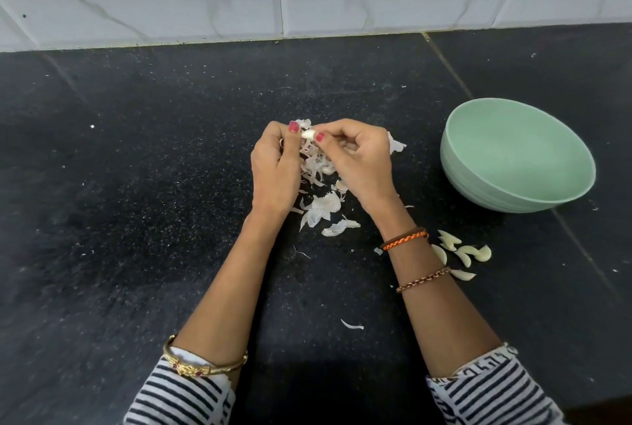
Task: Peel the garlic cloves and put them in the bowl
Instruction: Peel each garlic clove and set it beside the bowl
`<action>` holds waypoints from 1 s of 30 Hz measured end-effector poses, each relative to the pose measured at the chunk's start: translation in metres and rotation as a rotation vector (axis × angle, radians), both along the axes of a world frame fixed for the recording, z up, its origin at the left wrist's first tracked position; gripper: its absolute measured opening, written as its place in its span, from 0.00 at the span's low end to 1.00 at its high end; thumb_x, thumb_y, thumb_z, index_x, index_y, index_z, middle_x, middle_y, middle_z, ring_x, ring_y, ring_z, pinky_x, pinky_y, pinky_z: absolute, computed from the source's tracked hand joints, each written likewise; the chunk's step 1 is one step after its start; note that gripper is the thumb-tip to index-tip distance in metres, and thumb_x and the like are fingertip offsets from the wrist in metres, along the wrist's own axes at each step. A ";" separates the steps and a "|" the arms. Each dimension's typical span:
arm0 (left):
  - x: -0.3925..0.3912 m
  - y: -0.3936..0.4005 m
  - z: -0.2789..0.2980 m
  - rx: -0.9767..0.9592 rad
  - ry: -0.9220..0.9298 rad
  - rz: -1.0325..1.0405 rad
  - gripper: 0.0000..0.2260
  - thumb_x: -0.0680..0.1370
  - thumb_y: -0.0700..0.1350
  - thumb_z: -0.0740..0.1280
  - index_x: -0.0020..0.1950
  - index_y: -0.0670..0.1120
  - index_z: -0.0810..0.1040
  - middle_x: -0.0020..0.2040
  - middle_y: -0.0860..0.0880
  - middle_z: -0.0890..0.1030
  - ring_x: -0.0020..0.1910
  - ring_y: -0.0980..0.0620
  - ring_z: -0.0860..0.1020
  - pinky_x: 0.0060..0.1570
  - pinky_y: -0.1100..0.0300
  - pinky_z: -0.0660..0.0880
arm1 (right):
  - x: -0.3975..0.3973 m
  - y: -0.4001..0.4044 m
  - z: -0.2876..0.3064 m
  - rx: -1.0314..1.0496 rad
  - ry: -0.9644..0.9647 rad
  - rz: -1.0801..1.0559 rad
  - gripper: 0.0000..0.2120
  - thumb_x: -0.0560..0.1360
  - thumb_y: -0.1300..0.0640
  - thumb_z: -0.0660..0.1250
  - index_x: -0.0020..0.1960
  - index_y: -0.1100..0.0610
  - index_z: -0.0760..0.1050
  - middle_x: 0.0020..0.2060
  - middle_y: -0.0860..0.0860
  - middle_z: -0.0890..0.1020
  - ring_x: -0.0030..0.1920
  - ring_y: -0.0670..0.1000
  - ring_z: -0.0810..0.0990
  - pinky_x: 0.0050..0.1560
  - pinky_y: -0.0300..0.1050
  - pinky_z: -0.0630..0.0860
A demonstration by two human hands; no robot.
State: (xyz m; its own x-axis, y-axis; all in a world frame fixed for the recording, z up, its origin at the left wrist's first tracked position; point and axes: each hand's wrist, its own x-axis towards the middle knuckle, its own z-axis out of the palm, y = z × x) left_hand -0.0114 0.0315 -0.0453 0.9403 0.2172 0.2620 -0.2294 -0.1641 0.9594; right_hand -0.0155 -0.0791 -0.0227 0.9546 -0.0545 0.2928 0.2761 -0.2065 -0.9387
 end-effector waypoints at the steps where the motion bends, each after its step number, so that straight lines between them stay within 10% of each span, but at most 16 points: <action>1: 0.000 0.000 0.000 -0.007 0.004 -0.007 0.14 0.78 0.50 0.58 0.34 0.49 0.66 0.30 0.55 0.68 0.31 0.58 0.66 0.37 0.48 0.69 | 0.000 0.000 0.000 -0.009 0.004 0.000 0.04 0.74 0.65 0.67 0.46 0.62 0.81 0.35 0.51 0.82 0.36 0.46 0.79 0.36 0.36 0.76; 13: -0.001 -0.004 0.003 -0.144 -0.002 -0.114 0.12 0.77 0.49 0.58 0.36 0.46 0.68 0.35 0.45 0.71 0.35 0.47 0.68 0.37 0.54 0.69 | -0.001 0.010 0.013 0.745 0.524 0.223 0.12 0.77 0.67 0.58 0.36 0.60 0.72 0.23 0.48 0.72 0.26 0.44 0.69 0.26 0.34 0.68; 23: -0.005 0.001 0.004 0.102 -0.121 -0.029 0.09 0.77 0.45 0.60 0.37 0.50 0.67 0.32 0.55 0.69 0.32 0.59 0.67 0.33 0.64 0.67 | -0.003 0.003 0.011 0.396 0.352 0.173 0.03 0.75 0.63 0.66 0.44 0.58 0.79 0.31 0.47 0.78 0.34 0.42 0.74 0.35 0.34 0.74; 30: -0.002 0.011 0.005 0.104 -0.173 0.052 0.08 0.77 0.44 0.62 0.38 0.53 0.69 0.33 0.56 0.71 0.31 0.62 0.69 0.33 0.70 0.66 | 0.000 -0.010 0.013 0.316 0.420 0.236 0.16 0.70 0.74 0.64 0.50 0.55 0.74 0.39 0.52 0.83 0.35 0.46 0.77 0.41 0.39 0.75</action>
State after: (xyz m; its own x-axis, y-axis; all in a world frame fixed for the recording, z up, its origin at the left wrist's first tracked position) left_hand -0.0131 0.0421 -0.0399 0.8676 0.2274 0.4422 -0.3782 -0.2757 0.8837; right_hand -0.0151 -0.0895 -0.0099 0.9824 0.1510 -0.1098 -0.1290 0.1235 -0.9839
